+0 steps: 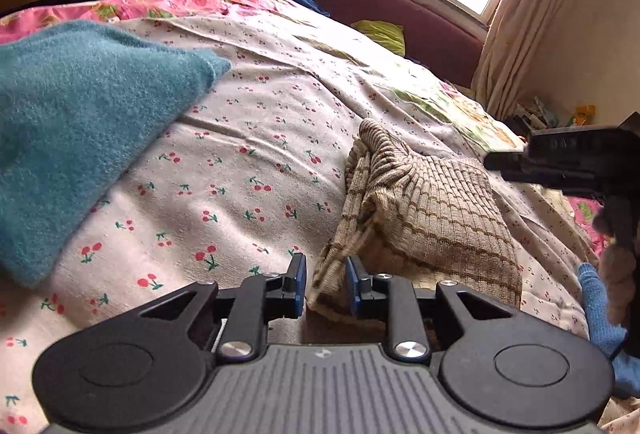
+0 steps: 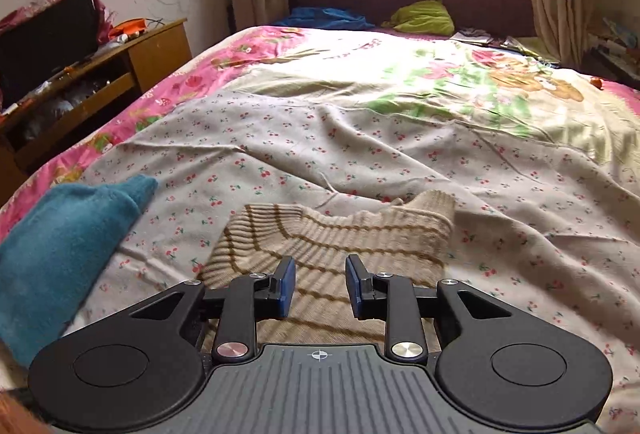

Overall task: Fold small clothes
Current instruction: 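Press and smooth the folded sweater flat with both grippers, then release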

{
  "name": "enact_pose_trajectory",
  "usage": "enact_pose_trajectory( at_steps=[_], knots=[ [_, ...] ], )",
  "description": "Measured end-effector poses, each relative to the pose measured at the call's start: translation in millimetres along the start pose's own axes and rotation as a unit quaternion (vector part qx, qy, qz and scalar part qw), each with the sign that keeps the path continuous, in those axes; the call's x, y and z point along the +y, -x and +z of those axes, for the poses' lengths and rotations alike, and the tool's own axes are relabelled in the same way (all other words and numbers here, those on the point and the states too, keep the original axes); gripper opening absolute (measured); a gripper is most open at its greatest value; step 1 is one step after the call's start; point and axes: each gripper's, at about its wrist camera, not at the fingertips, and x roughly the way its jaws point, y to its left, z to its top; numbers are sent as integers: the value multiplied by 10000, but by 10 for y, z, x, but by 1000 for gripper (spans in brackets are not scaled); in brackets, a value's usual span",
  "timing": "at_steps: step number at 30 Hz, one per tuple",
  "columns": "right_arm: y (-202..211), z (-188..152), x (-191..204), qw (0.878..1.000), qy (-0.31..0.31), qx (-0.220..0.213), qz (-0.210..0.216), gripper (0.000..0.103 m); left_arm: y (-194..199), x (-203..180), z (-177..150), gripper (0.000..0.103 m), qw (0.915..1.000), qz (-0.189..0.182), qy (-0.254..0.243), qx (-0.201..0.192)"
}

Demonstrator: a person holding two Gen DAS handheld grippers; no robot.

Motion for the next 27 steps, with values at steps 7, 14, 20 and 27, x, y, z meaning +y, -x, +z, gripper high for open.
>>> enact_pose_trajectory(
  at_steps=[7, 14, 20, 27],
  knots=[
    [75, -653, -244, 9995, -229, 190, 45, 30, 109, -412, 220, 36, 9944, 219, -903, -509],
    [157, -723, -407, 9961, -845, 134, 194, 30, -568, -735, 185, 36, 9836, 359, -1732, 353],
    [282, -831, -446, 9949, -980, 139, 170, 30, -561, -674, 69, 36, 9843, 441, -1605, 591],
    [334, -930, -313, 9967, -751, 307, -22, 30, -494, -751, 13, 36, 9792, 643, -1813, 646]
  ],
)
